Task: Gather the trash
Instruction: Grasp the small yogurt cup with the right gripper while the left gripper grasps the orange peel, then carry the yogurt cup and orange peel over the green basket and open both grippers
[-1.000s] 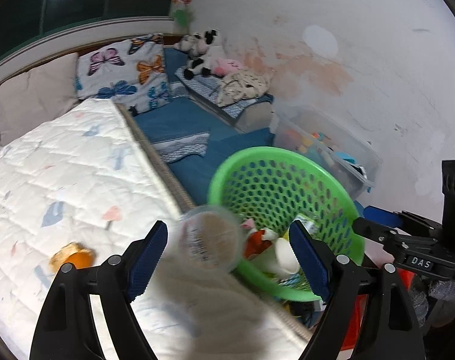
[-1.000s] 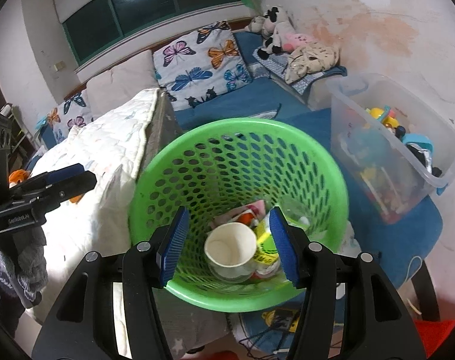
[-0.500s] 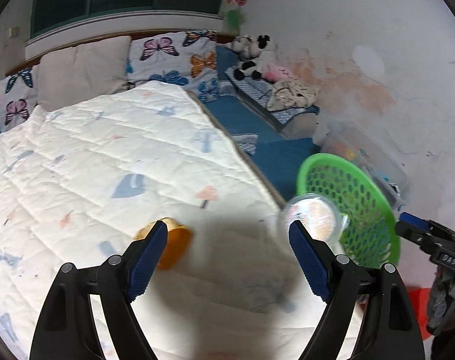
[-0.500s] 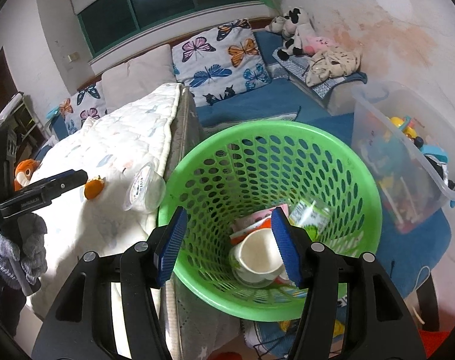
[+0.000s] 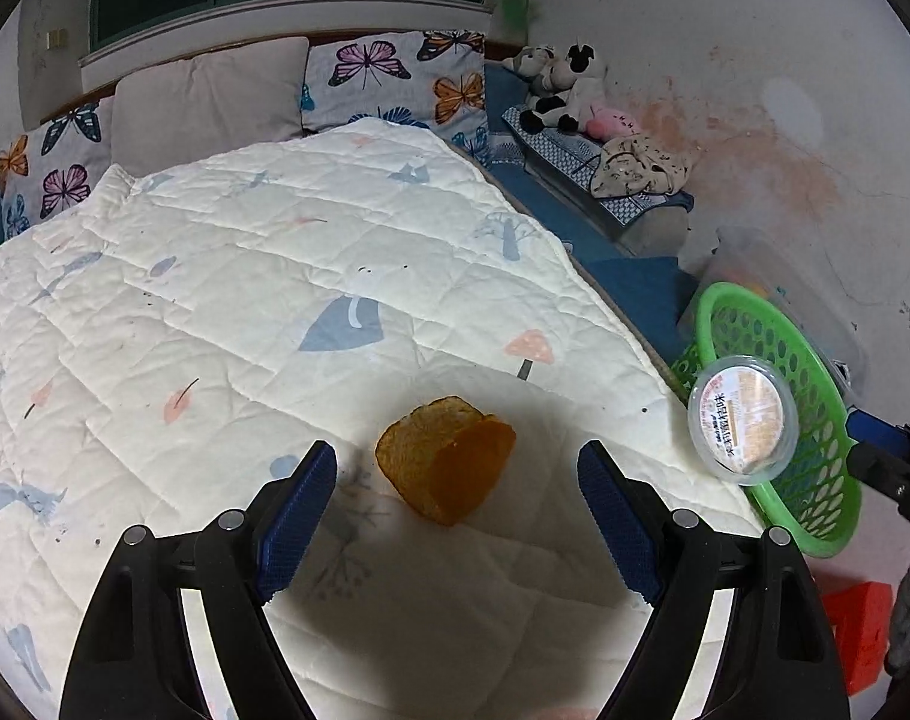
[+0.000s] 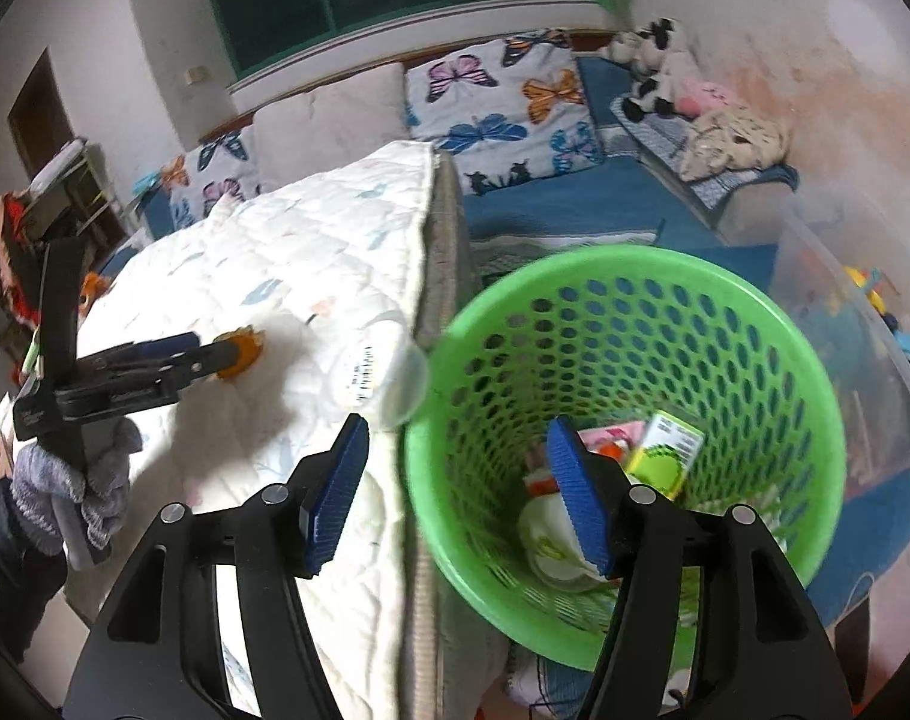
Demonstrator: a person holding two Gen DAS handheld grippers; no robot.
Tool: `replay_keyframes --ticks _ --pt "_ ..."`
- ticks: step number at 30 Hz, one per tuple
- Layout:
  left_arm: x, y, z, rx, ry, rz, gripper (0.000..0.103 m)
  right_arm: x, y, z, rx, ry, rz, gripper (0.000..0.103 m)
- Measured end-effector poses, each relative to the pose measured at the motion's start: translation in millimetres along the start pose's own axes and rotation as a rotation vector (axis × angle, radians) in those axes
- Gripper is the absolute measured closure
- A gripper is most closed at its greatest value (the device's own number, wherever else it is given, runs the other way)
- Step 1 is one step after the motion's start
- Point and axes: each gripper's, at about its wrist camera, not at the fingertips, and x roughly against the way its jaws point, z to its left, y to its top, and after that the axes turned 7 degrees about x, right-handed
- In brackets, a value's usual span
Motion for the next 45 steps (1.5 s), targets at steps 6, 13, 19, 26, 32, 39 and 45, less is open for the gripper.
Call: replay_keyframes --ticks 6,13,19,26,32,39,45 --pt "-8 -1 1 -0.005 -0.017 0.020 0.038 -14 7 15 0.054 0.003 0.021 0.035" --pt "-11 -1 11 0.028 -0.055 0.041 0.065 -41 15 38 0.132 -0.002 0.054 0.031" --pt "-3 -1 12 0.013 -0.057 0.020 0.071 -63 19 52 0.200 -0.045 0.082 0.030" --pt "6 1 14 0.017 -0.071 0.007 0.072 -76 18 59 0.241 -0.096 0.092 0.036" --pt "14 4 7 0.010 -0.089 -0.008 0.072 -75 18 57 0.229 -0.101 0.082 0.038" --pt "25 9 -11 -0.019 -0.127 -0.023 0.072 -48 17 41 0.135 -0.062 0.032 0.038" --pt "31 13 -37 -0.058 -0.160 -0.029 0.072 -21 8 19 0.079 -0.085 0.004 0.038"
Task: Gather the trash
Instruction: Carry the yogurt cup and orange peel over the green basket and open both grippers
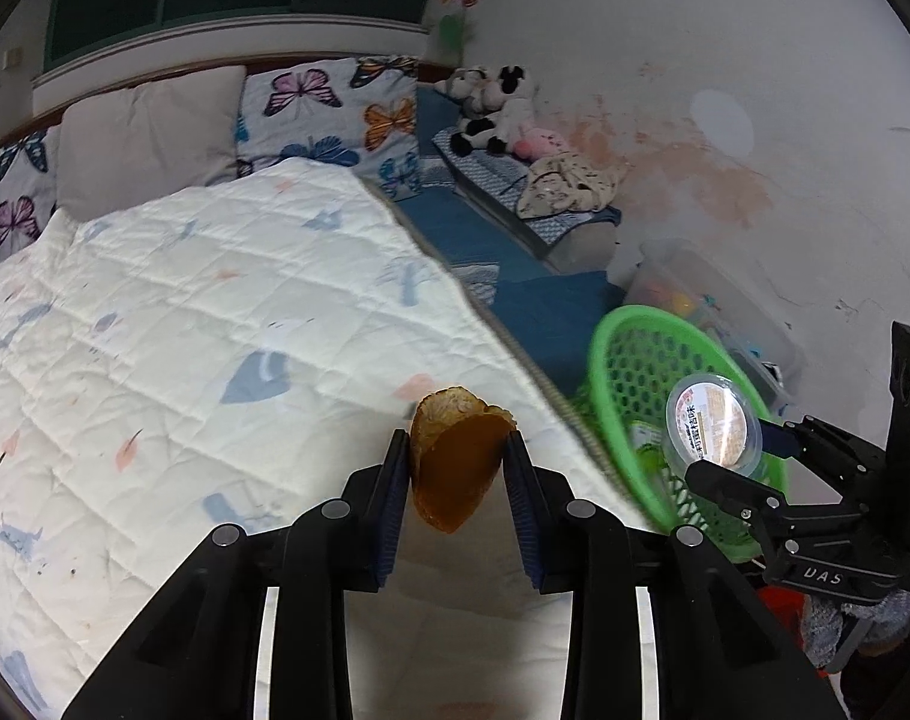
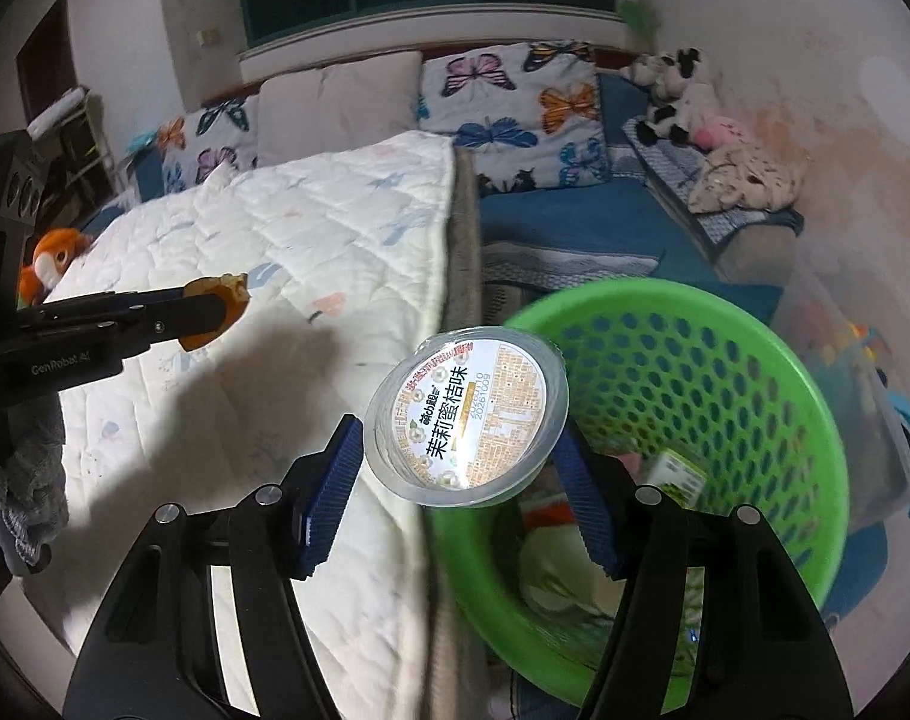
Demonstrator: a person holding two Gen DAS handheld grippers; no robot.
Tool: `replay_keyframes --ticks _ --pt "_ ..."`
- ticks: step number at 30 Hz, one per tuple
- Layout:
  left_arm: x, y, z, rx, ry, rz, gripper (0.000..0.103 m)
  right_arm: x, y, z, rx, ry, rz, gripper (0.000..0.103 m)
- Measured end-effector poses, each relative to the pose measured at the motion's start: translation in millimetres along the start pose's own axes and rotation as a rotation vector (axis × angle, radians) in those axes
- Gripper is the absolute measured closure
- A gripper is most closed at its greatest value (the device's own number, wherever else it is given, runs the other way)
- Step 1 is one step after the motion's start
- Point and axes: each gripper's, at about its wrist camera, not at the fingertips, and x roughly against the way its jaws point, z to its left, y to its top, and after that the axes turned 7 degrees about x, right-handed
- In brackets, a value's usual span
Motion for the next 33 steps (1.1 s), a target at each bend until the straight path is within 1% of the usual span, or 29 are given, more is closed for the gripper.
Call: replay_keyframes --ticks 4,9,15,19,26,29,33 --pt "-4 4 -26 -0.031 -0.028 0.004 0.072 14 -12 -27 -0.054 -0.042 -0.001 0.038" --pt "-10 6 -63 -0.082 -0.067 0.011 0.072 27 -28 -58 -0.124 -0.071 0.004 0.038" --pt "-25 6 -102 -0.136 -0.099 0.036 0.072 35 -41 -82 -0.174 -0.099 0.014 0.038" --pt "-36 4 -122 -0.165 -0.111 0.056 0.072 36 -51 -95 -0.218 -0.111 0.026 0.037" --pt "-53 0 -143 -0.198 -0.111 0.088 0.072 33 -58 -110 -0.257 -0.125 0.038 0.035" --pt "-61 -1 -147 -0.203 -0.112 0.103 0.072 35 -61 -114 -0.270 -0.125 0.038 0.033" --pt "-69 -3 -151 -0.206 -0.107 0.118 0.072 39 -65 -118 -0.285 -0.125 0.032 0.033"
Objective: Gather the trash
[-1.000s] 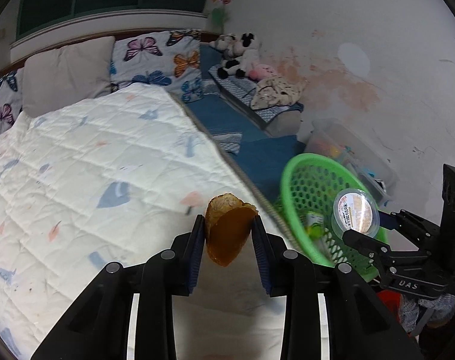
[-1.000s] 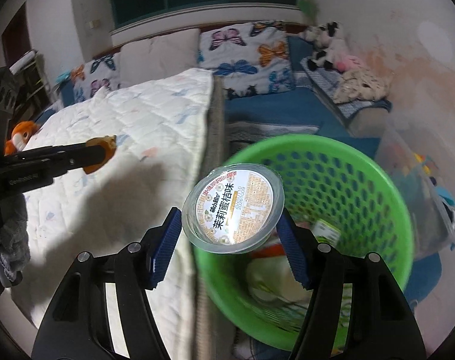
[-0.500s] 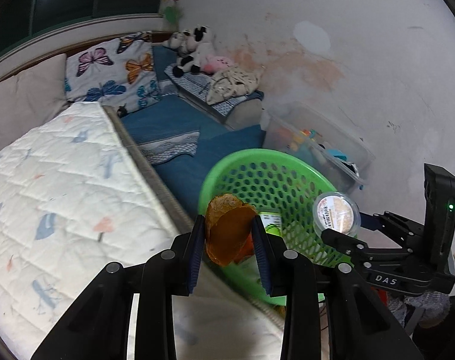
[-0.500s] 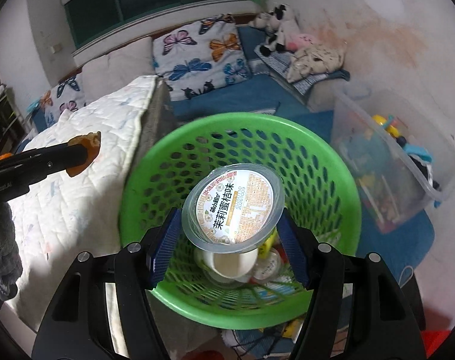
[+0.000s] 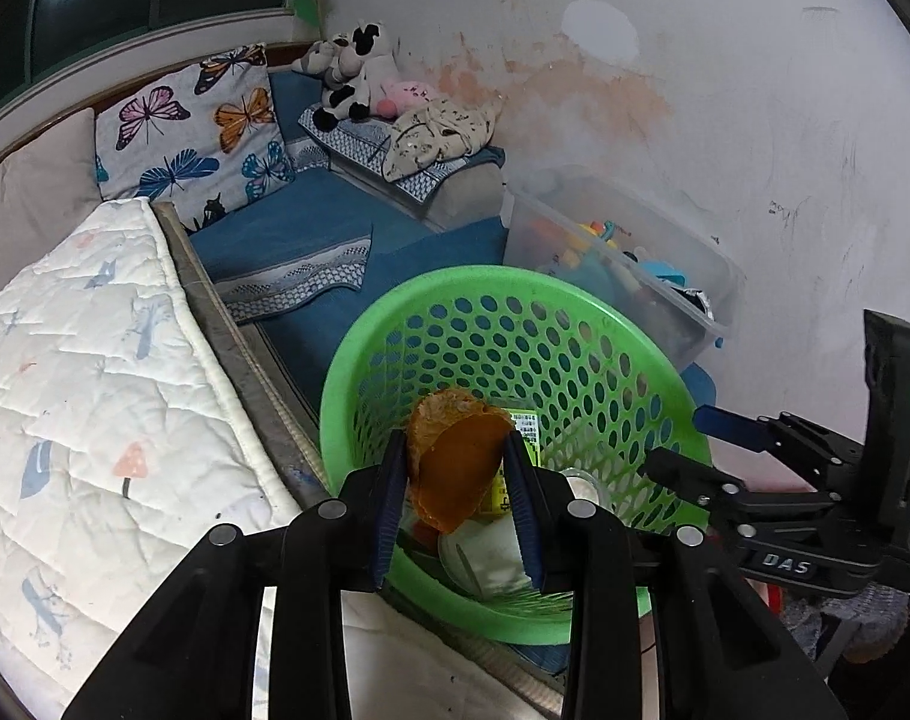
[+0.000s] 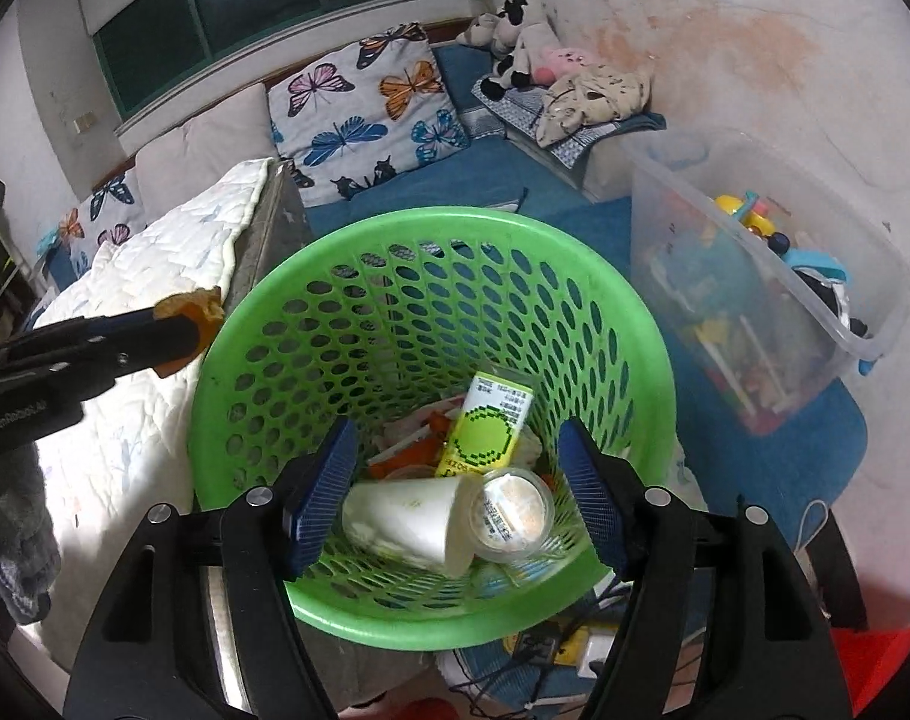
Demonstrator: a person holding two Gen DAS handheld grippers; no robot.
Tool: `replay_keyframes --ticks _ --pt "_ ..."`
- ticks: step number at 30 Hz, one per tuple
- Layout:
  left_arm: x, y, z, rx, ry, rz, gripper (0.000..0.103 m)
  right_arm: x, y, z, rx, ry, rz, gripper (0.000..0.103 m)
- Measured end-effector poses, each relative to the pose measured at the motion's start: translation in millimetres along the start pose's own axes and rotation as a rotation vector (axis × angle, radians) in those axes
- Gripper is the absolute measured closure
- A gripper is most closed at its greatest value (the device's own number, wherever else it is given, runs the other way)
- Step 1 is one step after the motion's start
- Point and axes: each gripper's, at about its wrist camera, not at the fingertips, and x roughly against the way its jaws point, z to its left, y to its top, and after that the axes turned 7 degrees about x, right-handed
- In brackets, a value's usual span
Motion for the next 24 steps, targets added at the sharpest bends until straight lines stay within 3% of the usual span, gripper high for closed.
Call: replay_keyframes --ticks 6,8,10,24 --pt "-9 -1 -3 0.003 -0.002 0.018 0.068 9 -2 -5 -0.016 0.009 -0.018 0.033" --pt "-10 -3 -4 0.006 -0.004 0.020 0.053 10 -3 -5 -0.019 0.012 -0.020 0.033" --pt "-8 -3 -5 0.004 0.001 0.007 0.047 12 -5 -5 -0.022 0.017 -0.022 0.033" --pt "20 -11 6 0.029 0.012 -0.046 0.034 25 -7 13 -0.012 0.044 -0.052 0.030"
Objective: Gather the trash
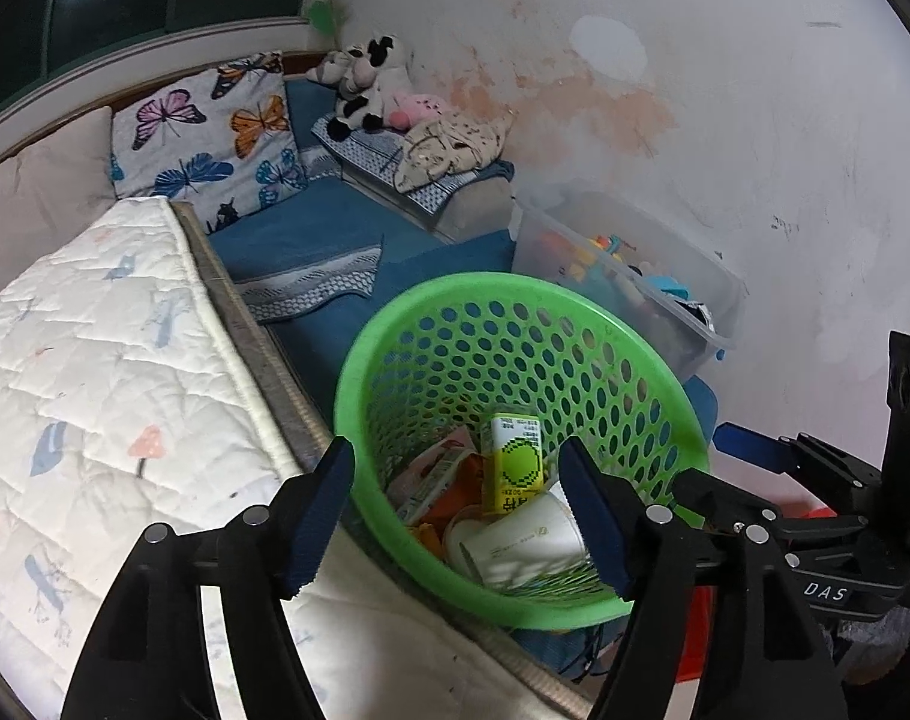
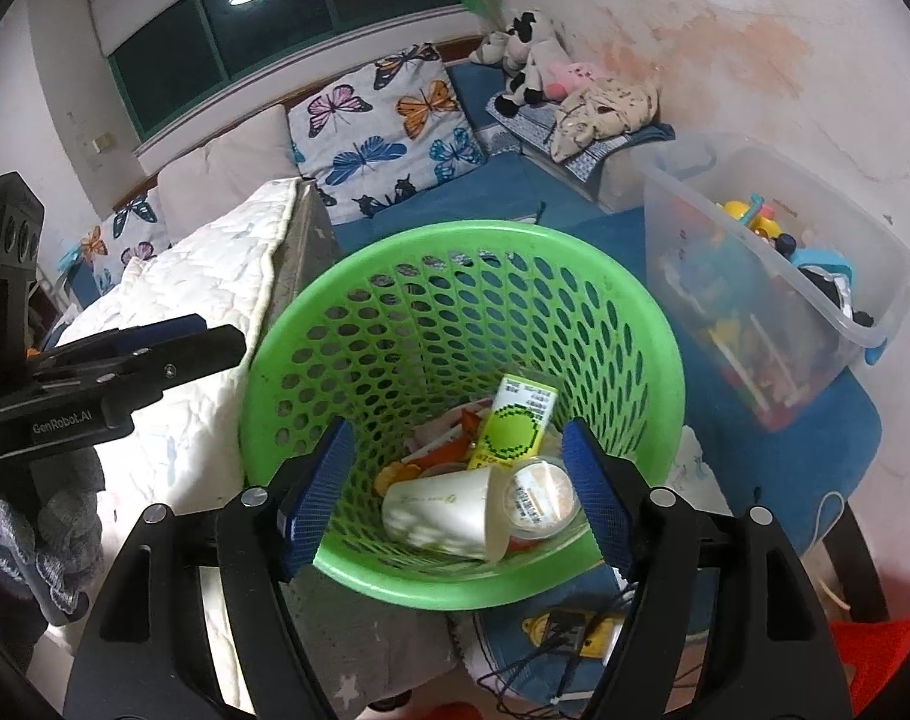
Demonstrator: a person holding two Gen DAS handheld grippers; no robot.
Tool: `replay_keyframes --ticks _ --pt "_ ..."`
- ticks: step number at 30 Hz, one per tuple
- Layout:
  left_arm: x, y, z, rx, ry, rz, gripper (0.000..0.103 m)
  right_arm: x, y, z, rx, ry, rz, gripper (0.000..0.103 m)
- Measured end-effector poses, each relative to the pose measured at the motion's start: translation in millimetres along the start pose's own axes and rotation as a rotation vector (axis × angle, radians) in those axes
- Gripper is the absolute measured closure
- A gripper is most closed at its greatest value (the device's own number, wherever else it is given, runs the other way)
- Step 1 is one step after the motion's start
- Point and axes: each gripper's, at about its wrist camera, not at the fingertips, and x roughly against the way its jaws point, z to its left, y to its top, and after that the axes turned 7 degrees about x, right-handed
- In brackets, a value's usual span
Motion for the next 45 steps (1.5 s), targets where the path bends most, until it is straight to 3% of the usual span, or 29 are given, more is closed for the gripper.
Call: replay_keyframes --ticks 11,23,45 --pt "47 -10 32 0.038 0.069 -0.086 0.018 1 0 39 0.046 0.038 -0.006 0.017" --pt "95 -26 71 0.090 0.183 -0.165 0.012 5 -1 83 0.100 0.072 -0.024 0.005" --pt "165 -72 115 0.190 0.326 -0.243 0.008 10 -9 144 0.230 0.074 -0.039 0.004"
